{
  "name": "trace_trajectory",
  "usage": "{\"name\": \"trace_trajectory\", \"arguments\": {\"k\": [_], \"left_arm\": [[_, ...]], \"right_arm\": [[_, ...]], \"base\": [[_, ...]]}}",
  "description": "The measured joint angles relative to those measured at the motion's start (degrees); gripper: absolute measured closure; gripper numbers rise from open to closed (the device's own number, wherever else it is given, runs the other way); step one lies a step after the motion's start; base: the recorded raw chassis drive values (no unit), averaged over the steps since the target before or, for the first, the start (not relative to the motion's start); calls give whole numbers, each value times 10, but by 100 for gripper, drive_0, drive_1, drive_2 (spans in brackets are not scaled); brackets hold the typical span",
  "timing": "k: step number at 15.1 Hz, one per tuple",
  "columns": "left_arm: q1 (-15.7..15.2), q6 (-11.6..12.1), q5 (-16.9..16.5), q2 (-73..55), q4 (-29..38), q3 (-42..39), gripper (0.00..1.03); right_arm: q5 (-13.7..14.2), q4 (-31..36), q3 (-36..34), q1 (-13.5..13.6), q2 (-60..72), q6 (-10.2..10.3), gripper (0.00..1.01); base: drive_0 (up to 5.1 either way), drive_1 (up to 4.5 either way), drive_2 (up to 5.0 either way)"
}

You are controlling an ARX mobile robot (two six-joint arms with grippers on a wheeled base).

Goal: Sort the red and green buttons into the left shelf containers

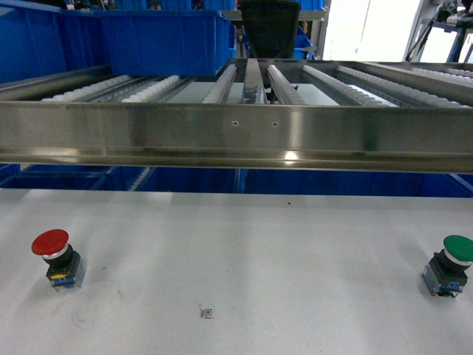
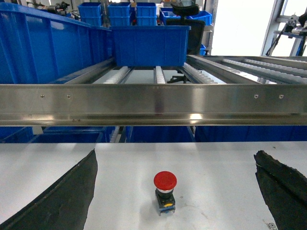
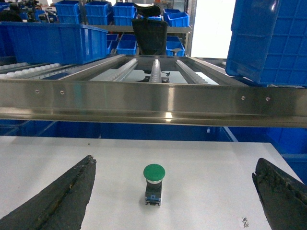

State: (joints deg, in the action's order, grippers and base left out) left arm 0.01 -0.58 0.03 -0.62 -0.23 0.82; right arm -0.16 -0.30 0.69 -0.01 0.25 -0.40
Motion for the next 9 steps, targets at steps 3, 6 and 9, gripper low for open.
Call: {"name": "trace_trajectory", "arguments": {"k": [3, 6, 9], "left_arm": [[0, 0, 0, 0, 0, 0, 5], [0, 0, 0, 0, 0, 0, 5], [0, 0, 0, 0, 0, 0, 5]], "right_arm": [[0, 0, 0, 0, 0, 0, 3], [0, 0, 0, 0, 0, 0, 3], [0, 0, 0, 0, 0, 0, 3]], "base": [[0, 0, 0], [0, 0, 0], [0, 0, 0]]}}
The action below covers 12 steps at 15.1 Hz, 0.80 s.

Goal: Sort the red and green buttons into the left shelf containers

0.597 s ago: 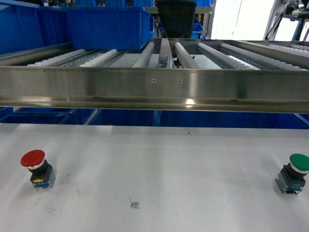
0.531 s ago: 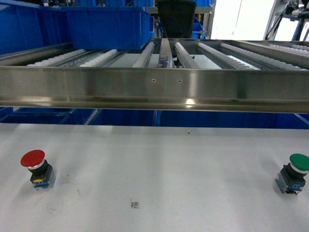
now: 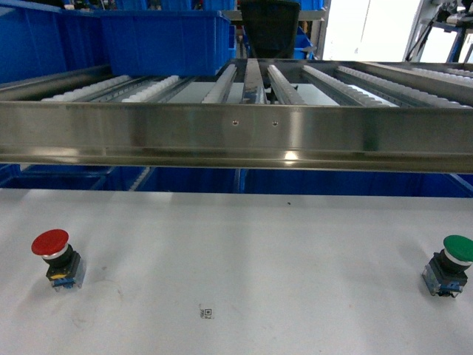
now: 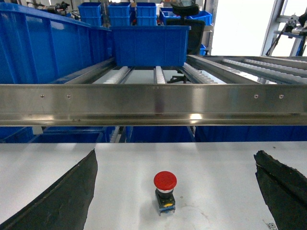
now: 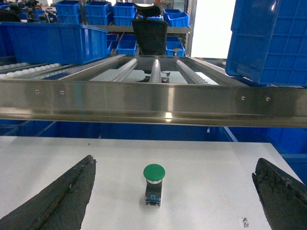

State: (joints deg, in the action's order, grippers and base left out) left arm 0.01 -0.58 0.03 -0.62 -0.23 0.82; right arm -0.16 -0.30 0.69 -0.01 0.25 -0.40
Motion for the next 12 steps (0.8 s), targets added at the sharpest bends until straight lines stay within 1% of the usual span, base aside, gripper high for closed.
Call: {"name": "trace_trajectory", "arguments": {"k": [7, 8, 9, 10, 11, 12], "left_arm": [[0, 0, 0, 0, 0, 0, 5], [-9, 7, -2, 2, 3, 0, 5], [-37, 10, -12, 3, 21, 0, 5], [-61, 11, -26, 3, 20, 0, 5], [-71, 11, -40, -5, 38, 0, 5], [-70, 10, -44, -42, 84, 0, 5]], "right_arm": [[0, 0, 0, 0, 0, 0, 3], [2, 3, 0, 2, 0, 0, 3], [28, 41, 0, 24, 6, -3, 3], [38, 68, 0, 43, 27, -5, 3], [50, 101, 0, 56, 66, -5, 3], [51, 147, 1, 60, 115, -5, 3]], "base": [[0, 0, 0], [0, 0, 0], [0, 0, 0], [0, 0, 0], [0, 0, 0], [0, 0, 0]]}}
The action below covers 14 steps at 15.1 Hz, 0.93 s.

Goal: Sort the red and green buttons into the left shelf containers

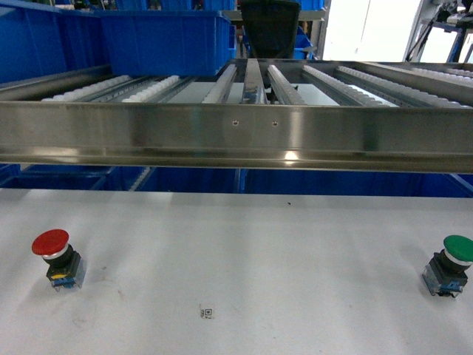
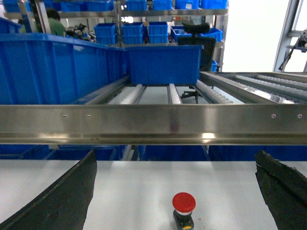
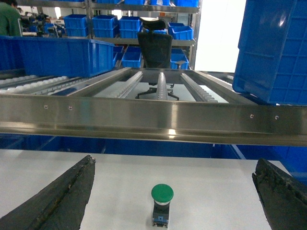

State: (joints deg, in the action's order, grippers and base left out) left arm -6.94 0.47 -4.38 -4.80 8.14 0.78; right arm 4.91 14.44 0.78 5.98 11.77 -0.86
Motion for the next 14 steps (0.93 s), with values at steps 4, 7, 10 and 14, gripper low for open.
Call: {"name": "trace_trajectory", "arguments": {"k": [4, 7, 10, 14], "left_arm": [[62, -6, 11, -236, 150, 42, 5], [84, -4, 32, -411, 151, 130, 5], [87, -21, 12, -560, 173, 244, 5], [100, -30, 36, -733, 130, 364, 5]], "right_arm": [[-54, 130, 61, -47, 232, -8, 3], [-109, 129, 140, -52, 395, -17, 3], [-185, 43, 280, -60, 558, 14, 3], [-209, -31, 427, -52, 749, 23, 3]], "base": [[0, 0, 0], [0, 0, 0], [0, 0, 0], [0, 0, 0]]}}
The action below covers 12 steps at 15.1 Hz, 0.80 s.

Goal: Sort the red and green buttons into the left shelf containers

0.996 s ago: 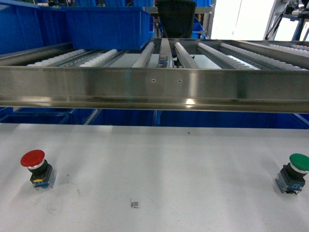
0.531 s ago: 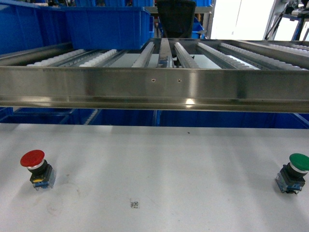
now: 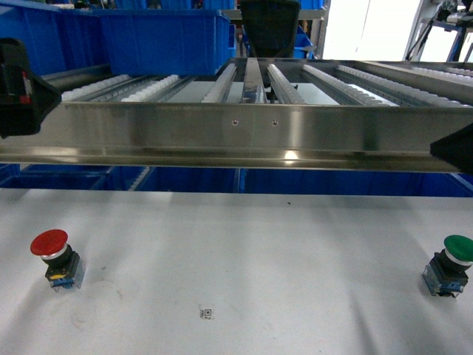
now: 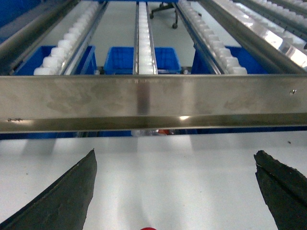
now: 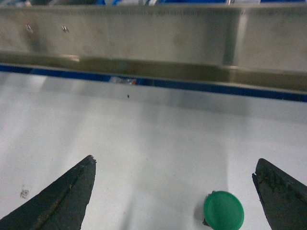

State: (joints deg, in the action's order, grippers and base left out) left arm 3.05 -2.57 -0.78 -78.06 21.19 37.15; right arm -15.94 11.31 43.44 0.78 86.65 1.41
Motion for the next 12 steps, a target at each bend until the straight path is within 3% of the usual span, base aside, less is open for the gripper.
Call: {"name": "trace_trajectory", "arguments": {"k": [2, 5, 12], "left_arm": [[21, -1, 16, -31, -10, 10, 5], [24, 0, 23, -31, -10, 11, 5], [24, 0, 23, -31, -10, 11, 5]], "right_arm": [[10, -6, 2, 10, 44, -26, 3], [28, 8, 2, 10, 73, -50, 3], [50, 49, -1, -24, 143, -96, 3]], "base": [[0, 0, 0], [0, 0, 0], [0, 0, 0]]}}
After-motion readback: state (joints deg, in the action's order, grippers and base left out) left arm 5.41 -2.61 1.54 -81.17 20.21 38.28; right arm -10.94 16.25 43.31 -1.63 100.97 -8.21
